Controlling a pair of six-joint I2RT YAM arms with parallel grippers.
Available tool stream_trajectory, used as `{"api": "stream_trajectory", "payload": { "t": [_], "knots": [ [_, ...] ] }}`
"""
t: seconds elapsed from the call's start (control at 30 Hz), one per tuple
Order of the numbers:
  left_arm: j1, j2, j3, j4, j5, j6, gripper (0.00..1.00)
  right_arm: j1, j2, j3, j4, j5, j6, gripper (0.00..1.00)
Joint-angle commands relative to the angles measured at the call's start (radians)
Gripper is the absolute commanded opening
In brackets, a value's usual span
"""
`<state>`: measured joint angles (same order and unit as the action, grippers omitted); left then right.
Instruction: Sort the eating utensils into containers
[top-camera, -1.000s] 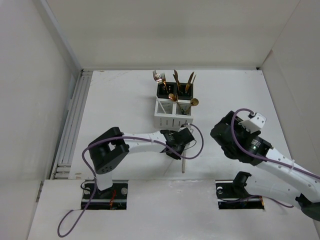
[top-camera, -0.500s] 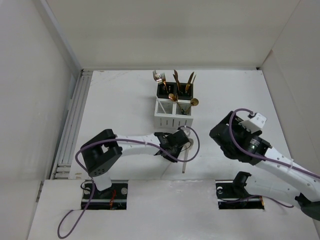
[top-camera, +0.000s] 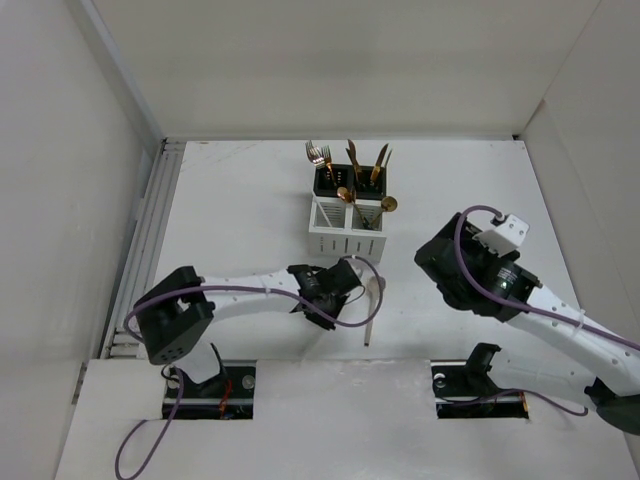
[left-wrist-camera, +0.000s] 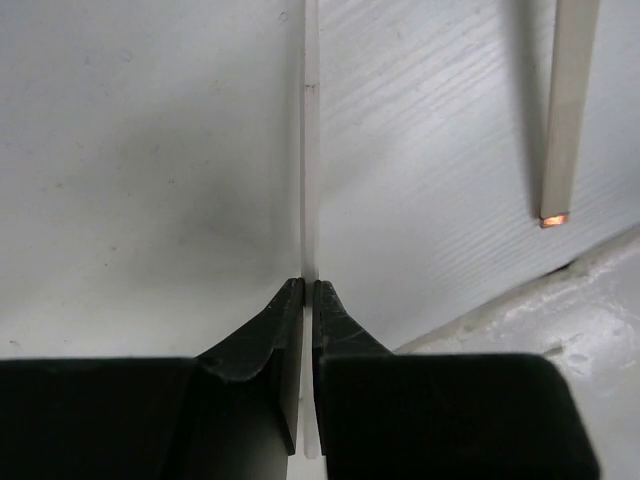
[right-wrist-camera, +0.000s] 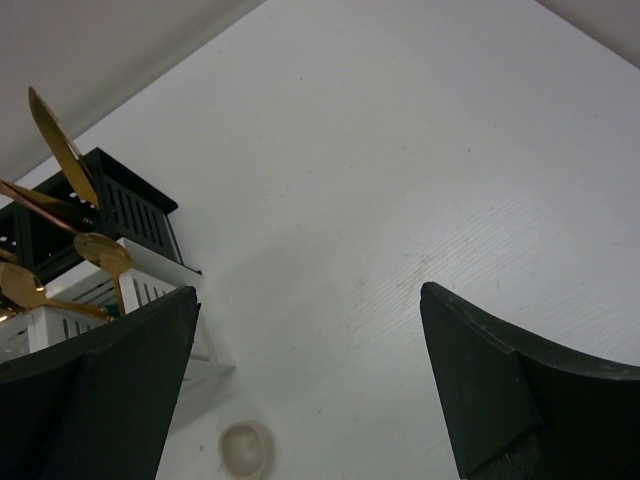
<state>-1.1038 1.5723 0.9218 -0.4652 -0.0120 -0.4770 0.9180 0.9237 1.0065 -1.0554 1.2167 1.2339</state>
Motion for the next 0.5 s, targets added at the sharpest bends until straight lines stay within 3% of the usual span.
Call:
{"api": "stream_trajectory", "payload": {
  "t": [0.0,0.33,0.47],
  "knots": [
    [0.001,-0.103,-0.003,-0.023,0.007,0.017,0.00,0.009,-0.014,0.049,0.000,-0.025,-0.011,0.96],
    [0.001,-0.201,0.006,0.046,-0.036,0.069,0.00,0.009,0.044,0.125,0.020,-0.049,-0.070,0.95],
    [0.001,-0.221,0.078,0.060,-0.034,0.112,0.00,0.009,0.033,0.168,0.029,-0.049,-0.070,0.95]
  ]
}}
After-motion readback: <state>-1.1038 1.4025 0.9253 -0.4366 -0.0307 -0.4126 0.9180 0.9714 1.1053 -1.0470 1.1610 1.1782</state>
